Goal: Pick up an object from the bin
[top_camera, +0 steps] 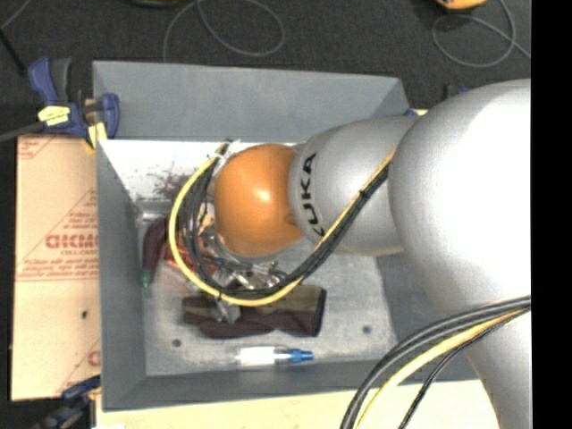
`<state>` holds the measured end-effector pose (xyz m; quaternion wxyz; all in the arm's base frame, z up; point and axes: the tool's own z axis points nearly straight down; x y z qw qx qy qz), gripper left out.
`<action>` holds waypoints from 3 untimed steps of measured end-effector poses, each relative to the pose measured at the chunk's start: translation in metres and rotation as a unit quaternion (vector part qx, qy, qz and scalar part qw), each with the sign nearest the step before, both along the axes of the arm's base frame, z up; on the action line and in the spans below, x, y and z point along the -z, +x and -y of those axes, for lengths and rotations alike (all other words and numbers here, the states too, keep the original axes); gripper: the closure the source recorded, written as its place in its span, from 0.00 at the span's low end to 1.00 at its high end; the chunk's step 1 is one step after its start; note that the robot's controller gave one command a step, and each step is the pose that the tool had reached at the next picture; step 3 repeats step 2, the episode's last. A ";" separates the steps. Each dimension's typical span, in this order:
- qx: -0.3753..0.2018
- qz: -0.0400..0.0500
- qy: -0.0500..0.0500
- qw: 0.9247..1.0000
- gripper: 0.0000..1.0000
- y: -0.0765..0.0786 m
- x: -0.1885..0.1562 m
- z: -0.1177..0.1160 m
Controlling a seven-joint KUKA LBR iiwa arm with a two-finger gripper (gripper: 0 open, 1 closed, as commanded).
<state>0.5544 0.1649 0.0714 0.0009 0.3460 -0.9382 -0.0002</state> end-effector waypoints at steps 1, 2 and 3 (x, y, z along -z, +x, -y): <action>0.000 0.000 0.000 1.000 1.00 0.000 0.000 0.000; -0.003 0.000 0.000 1.000 1.00 0.000 0.000 0.000; -0.003 0.000 0.000 1.000 1.00 0.000 0.000 0.000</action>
Offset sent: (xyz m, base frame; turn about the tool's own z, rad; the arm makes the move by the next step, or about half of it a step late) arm 0.0000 0.0000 0.0000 0.0000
